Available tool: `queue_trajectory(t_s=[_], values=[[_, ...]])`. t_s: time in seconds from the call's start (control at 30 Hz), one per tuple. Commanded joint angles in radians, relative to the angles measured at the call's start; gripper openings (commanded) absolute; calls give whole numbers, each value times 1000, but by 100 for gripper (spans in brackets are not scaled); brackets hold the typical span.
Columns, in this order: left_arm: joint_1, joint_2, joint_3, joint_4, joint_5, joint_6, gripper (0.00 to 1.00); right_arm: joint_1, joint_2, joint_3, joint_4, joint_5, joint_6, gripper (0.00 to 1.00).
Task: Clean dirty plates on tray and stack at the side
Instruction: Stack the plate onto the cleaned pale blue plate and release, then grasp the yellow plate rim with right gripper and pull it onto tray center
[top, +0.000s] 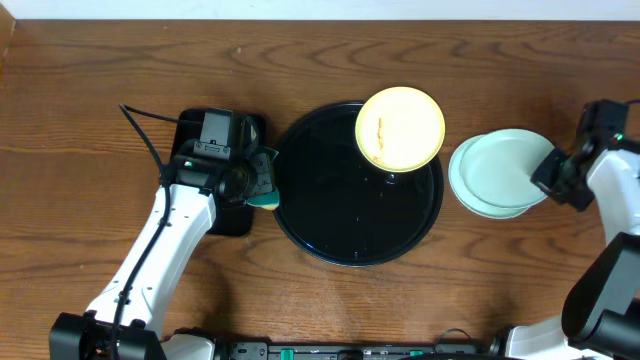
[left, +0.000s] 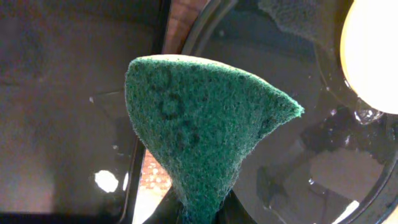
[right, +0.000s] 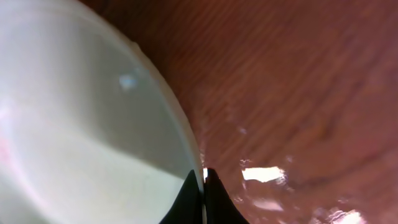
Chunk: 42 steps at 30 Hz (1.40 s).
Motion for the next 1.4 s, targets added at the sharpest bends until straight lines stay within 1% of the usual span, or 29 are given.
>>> queue_trajectory(t_s=[0.0,0.03,0.17,0.2,0.33,0.43,0.5,0.6,0.7,0.83,0.93,1.1,1.2,1.27,1.37], values=[[5,-3,9,3,5,-5,7,34,-8,-69,75,-27,-2,2],[5,-3,9,3,5,-5,7,39,-8,-80,88,-27,-2,6],[5,-3,9,3,5,-5,7,45,-8,-79,81,-35,-17,27],[5,-3,9,4,5,-5,7,45,-8,-67,66,-47,-32,29],[5,-3,9,4,5,-5,7,54,-8,26,-38,-105,-98,34],[5,-3,9,6,5,-5,7,85,-8,132,-116,-206,-174,37],[5,-3,9,7,5,-5,7,122,-8,200,-144,-266,-214,45],[5,-3,9,6,5,-4,8,202,-8,277,-137,-275,-220,53],[5,-3,9,6,5,-5,7,286,-7,297,-56,-238,-219,57],[5,-3,9,6,5,-4,7,389,31,297,46,-108,-228,60],[5,-3,9,6,5,-4,7,430,102,297,88,-70,-278,59],[5,-3,9,6,5,-4,8,437,227,297,139,-65,-309,60],[5,-3,9,7,4,-4,7,438,290,297,178,-112,-309,60],[5,-3,9,8,4,-4,7,438,324,297,201,-150,-309,57],[5,-3,9,7,4,-4,8,438,359,297,220,-178,-299,46]])
